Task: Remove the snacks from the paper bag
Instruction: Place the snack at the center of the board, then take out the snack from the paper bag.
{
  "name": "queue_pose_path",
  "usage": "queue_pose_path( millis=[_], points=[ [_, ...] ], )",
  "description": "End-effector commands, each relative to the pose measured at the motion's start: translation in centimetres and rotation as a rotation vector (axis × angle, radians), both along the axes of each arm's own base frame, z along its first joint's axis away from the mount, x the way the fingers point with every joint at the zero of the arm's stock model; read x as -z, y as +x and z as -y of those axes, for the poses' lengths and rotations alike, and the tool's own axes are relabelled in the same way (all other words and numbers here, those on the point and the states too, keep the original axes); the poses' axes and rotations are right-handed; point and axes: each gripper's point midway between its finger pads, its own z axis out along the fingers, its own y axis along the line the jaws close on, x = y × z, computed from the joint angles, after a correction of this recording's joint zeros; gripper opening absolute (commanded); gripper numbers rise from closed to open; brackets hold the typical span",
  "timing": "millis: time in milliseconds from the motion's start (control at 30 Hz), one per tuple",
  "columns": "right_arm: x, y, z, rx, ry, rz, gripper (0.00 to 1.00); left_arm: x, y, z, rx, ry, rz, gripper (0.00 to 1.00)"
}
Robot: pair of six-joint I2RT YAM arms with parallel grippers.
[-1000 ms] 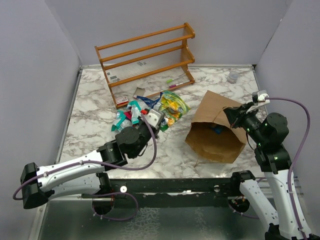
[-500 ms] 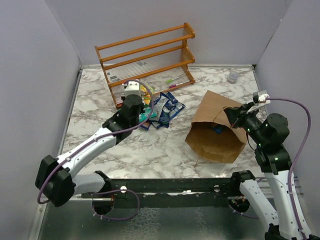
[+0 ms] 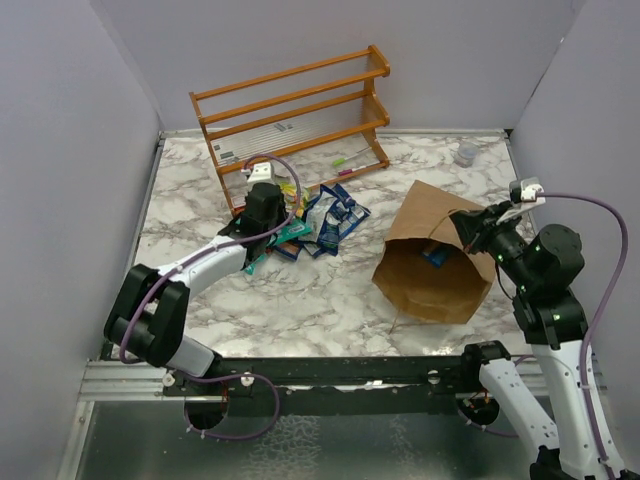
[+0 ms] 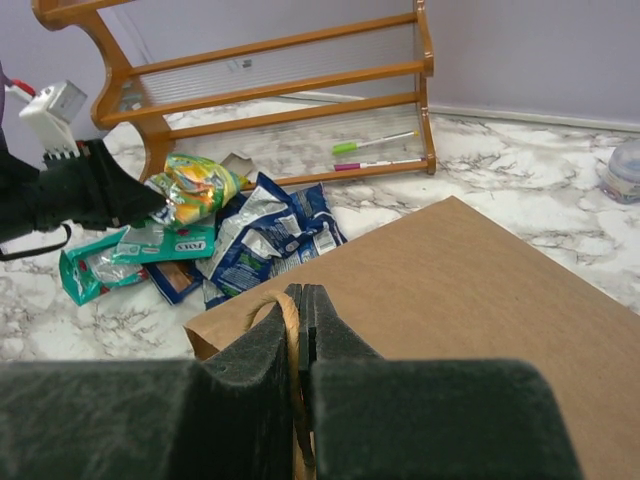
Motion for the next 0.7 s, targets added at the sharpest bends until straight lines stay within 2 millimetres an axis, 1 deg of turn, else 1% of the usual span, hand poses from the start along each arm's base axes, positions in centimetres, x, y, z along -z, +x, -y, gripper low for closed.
queue_pose_path(
  millis=[0,33,67,133,233,333,367,533,667],
  points=[
    [-2.0,-0.1,0.1,0.004,-0.004,0.04,0.02,-0.1,-0.6,3.0,0.116,-0.157,0.046,0.4],
    [-2.1,-0.1,0.2,0.008,-0.002,0.051,0.02,0.1,-0.9,2.8,0.11,-0.153,0.036,0.46],
    [-2.1,-0.2,0.3,0.015,-0.004,0.055,0.02,0.2,-1.2,2.7,0.109,-0.15,0.027,0.49],
    [-1.7,-0.3,0.5,0.024,-0.009,0.053,0.02,-0.6,-1.7,2.7,0.125,-0.165,0.036,0.54],
    [-1.2,-0.3,0.5,0.025,-0.008,0.047,0.02,-2.6,-2.8,3.2,0.167,-0.221,0.081,0.62],
    [-1.4,-0.2,0.2,0.01,-0.004,0.053,0.02,-5.5,-3.8,3.6,0.215,-0.263,0.138,0.74],
    [-1.4,-0.2,0.2,0.011,-0.003,0.052,0.02,-6.5,-4.1,3.6,0.225,-0.268,0.155,0.77],
    [-1.4,-0.3,0.2,0.01,0.001,0.056,0.02,-10.3,-5.3,3.2,0.257,-0.282,0.228,0.81],
    [-1.4,-0.4,0.1,0.005,0.005,0.065,0.02,-12.2,-6.2,3.6,0.303,-0.313,0.271,0.84]
  ],
)
